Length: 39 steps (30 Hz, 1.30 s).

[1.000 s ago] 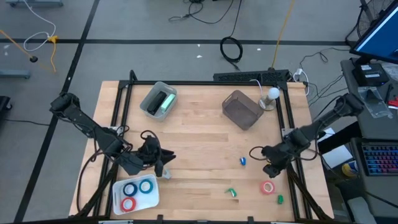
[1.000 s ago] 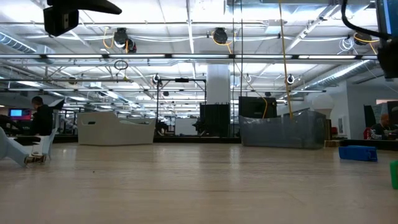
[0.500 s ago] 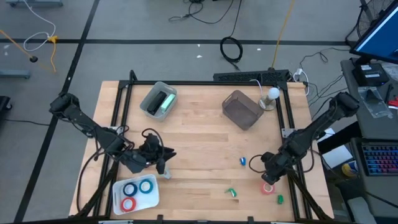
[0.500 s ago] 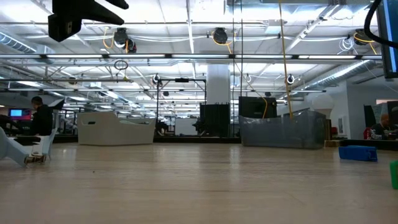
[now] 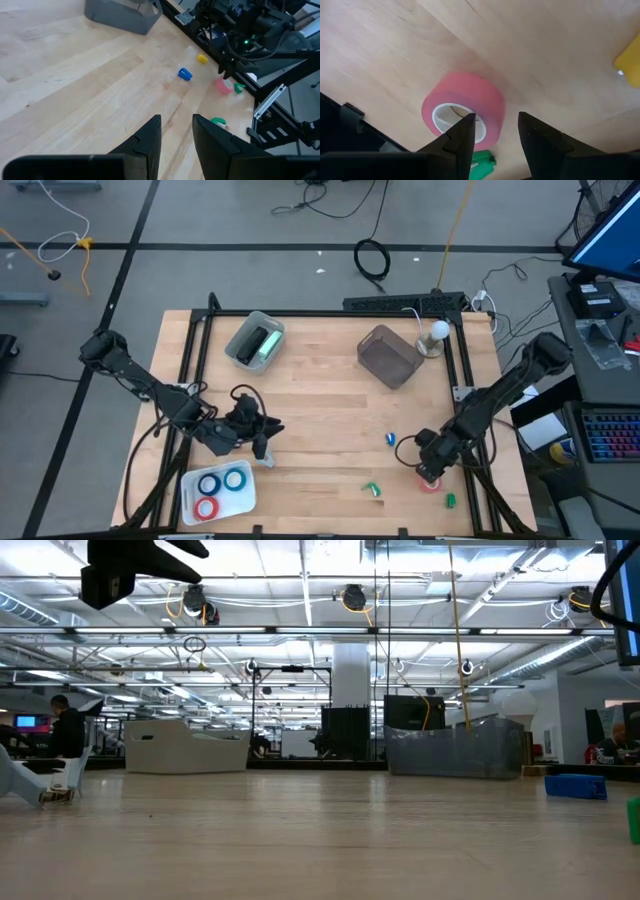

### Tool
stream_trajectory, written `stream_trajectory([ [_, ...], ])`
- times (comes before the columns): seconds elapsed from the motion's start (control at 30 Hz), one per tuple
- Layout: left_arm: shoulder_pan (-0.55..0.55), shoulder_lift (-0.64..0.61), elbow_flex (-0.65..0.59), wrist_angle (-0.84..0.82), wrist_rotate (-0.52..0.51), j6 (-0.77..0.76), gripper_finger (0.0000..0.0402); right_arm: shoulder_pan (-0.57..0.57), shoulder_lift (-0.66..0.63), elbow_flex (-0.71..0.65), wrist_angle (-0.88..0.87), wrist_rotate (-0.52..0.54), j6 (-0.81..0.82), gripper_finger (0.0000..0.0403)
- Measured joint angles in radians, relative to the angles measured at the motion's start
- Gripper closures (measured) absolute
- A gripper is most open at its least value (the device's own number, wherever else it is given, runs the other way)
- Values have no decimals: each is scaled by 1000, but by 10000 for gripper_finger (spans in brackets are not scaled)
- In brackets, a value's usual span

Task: Pick and place Stapler, Stapler remover, tape
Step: Put the pink tape into the white bin

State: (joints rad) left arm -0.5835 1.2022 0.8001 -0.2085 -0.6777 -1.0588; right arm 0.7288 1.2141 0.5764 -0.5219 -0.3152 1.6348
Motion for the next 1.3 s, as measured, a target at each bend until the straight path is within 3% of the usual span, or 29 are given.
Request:
stream_trajectory([
  [0.53, 0, 0, 0, 1, 0, 3, 289, 0, 96, 0, 19, -2, -49, 265],
  [0.63, 0, 0, 0, 1, 0, 2, 289, 0, 89, -1, 17, -2, -48, 286],
  [0.83, 0, 0, 0, 3, -1, -1, 289, 1, 75, -4, 26, 2, -67, 369],
  [1.03, 0, 0, 0, 5, -1, -60, 289, 0, 7, -4, 40, 14, -79, 370],
  [1.13, 0, 0, 0, 5, -1, -106, 289, -1, -53, 1, 67, 58, -77, 370],
  [1.3, 1, 0, 0, 21, -3, -179, 289, -39, -162, 2, 188, 231, -99, 370],
])
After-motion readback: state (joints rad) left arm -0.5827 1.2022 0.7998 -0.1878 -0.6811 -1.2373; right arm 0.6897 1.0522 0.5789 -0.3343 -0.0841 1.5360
